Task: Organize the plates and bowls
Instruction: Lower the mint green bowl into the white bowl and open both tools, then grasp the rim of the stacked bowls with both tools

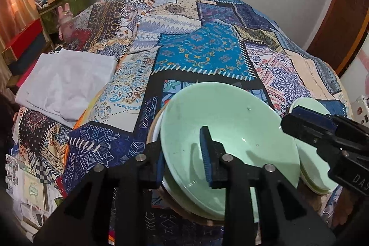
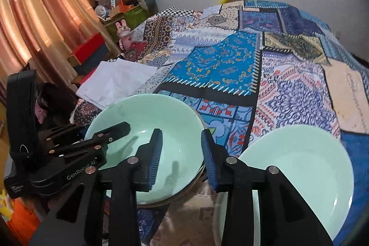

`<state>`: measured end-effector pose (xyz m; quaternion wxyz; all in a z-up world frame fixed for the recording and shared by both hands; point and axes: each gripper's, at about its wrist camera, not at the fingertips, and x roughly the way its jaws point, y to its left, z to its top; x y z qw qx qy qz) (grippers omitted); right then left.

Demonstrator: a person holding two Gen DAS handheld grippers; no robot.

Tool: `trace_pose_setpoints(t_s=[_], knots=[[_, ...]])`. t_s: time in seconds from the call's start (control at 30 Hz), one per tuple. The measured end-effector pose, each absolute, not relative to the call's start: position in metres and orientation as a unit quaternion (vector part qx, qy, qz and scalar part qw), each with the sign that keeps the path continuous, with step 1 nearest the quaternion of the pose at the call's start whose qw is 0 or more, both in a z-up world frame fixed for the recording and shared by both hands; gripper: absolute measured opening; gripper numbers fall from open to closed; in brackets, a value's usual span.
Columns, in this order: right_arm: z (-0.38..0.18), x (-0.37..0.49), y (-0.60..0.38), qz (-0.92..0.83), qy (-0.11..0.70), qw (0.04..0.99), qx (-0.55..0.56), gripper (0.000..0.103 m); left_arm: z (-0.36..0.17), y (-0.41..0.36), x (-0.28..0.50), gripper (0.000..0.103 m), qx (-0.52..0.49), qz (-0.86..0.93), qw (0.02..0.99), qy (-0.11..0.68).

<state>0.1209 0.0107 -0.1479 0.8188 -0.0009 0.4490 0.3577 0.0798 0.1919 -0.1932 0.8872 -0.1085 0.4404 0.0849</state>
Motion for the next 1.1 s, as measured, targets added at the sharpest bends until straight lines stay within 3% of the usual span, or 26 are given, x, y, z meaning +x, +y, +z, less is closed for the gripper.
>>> trace_pose_setpoints(t_s=[0.13,0.6,0.73,1.1], knots=[[-0.148,0.12,0.009,0.356,0.45,0.819,0.007,0.04,-0.19,0.19,0.08,0.041,-0.118,0.076,0.882,0.45],[-0.149,0.118,0.004,0.363,0.453,0.814,0.018,0.047,-0.167,0.189,0.082,0.05,-0.122,0.097,0.885,0.438],[-0.15,0.117,0.004,0.365,0.456,0.812,0.017,0.047,-0.145,0.173,0.068,0.059,-0.083,0.077,0.911,0.396],[-0.152,0.116,0.0,0.364,0.463,0.808,0.003,0.052,-0.167,0.2,0.047,0.062,-0.12,0.103,0.893,0.42]])
